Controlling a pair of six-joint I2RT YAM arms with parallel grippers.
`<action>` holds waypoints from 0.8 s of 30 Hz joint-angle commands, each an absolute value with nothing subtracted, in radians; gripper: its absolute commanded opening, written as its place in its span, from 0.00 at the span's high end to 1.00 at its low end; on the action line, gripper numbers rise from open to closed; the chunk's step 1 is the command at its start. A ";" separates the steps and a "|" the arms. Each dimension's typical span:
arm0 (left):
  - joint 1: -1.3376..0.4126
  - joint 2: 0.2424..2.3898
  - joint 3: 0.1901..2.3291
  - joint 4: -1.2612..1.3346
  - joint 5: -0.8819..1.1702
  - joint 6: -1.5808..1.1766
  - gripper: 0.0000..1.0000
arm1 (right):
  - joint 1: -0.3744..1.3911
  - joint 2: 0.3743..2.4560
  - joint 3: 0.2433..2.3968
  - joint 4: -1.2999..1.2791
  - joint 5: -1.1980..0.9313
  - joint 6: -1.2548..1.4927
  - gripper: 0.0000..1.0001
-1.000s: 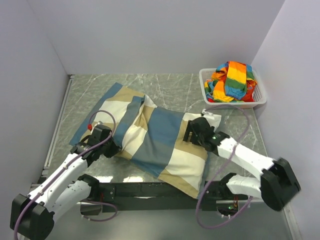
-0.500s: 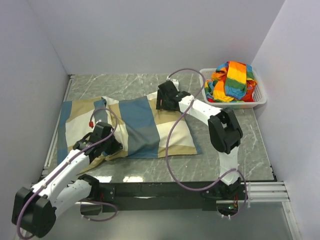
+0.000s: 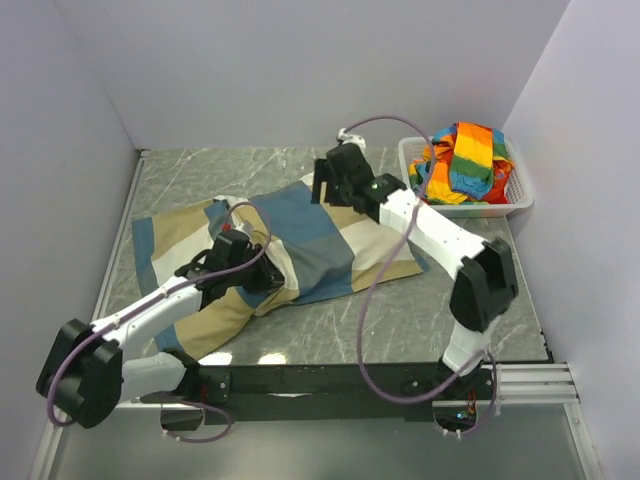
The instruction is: Put the pillow into the pillowcase
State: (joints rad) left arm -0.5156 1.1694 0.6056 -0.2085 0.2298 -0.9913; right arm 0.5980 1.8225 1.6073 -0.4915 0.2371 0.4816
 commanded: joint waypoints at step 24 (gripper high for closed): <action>-0.267 1.015 0.822 -0.483 -0.288 -1.034 0.47 | 1.032 1.966 1.742 -0.431 0.310 0.322 0.35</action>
